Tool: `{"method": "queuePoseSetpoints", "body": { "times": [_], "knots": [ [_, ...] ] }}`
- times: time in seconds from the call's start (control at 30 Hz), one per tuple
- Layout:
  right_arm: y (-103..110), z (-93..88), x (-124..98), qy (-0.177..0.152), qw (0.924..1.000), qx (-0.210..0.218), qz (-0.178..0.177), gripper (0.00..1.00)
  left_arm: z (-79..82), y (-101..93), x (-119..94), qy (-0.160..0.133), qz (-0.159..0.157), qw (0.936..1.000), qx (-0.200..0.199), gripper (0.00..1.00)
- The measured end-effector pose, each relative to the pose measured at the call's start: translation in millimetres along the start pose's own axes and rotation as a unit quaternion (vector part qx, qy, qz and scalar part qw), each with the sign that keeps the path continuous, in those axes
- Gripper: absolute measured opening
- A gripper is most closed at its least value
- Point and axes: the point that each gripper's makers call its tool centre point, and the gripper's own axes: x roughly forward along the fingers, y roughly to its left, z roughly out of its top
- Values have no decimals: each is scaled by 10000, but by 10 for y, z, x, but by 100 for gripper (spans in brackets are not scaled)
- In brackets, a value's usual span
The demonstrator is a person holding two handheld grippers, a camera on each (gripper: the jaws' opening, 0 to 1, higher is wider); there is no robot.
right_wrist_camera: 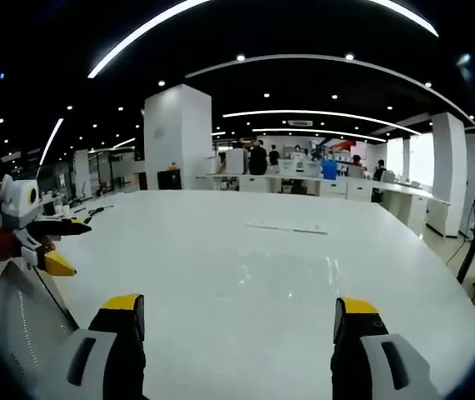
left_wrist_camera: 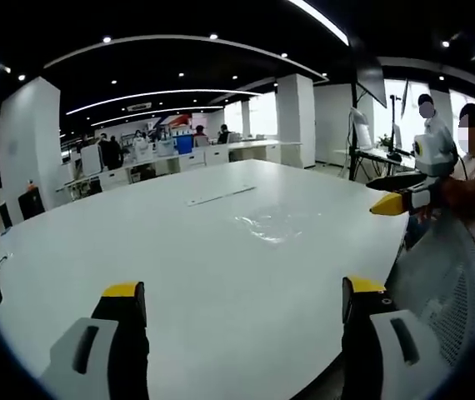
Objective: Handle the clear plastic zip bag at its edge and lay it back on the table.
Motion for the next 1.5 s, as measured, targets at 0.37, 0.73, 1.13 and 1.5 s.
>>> {"method": "queuePoseSetpoints", "body": {
  "times": [0.37, 0.73, 1.13, 1.5],
  "knots": [
    [168, 148, 269, 171, 9981, -402, 424, 92, 54, -94, 144, 253, -122, 9992, 295, 99],
    [213, 150, 545, 335, 9943, -744, 688, 90, -34, -32, 184, 422, -94, 9986, 317, 96],
    [130, -4, 898, 699, 9927, -558, 810, 88, -86, -37, 195, 480, -109, 9985, 243, 95],
    [129, -74, 1072, 804, 9925, -463, 799, 87, -109, -56, 158, 514, -146, 9984, 201, 97]
  ]
}}
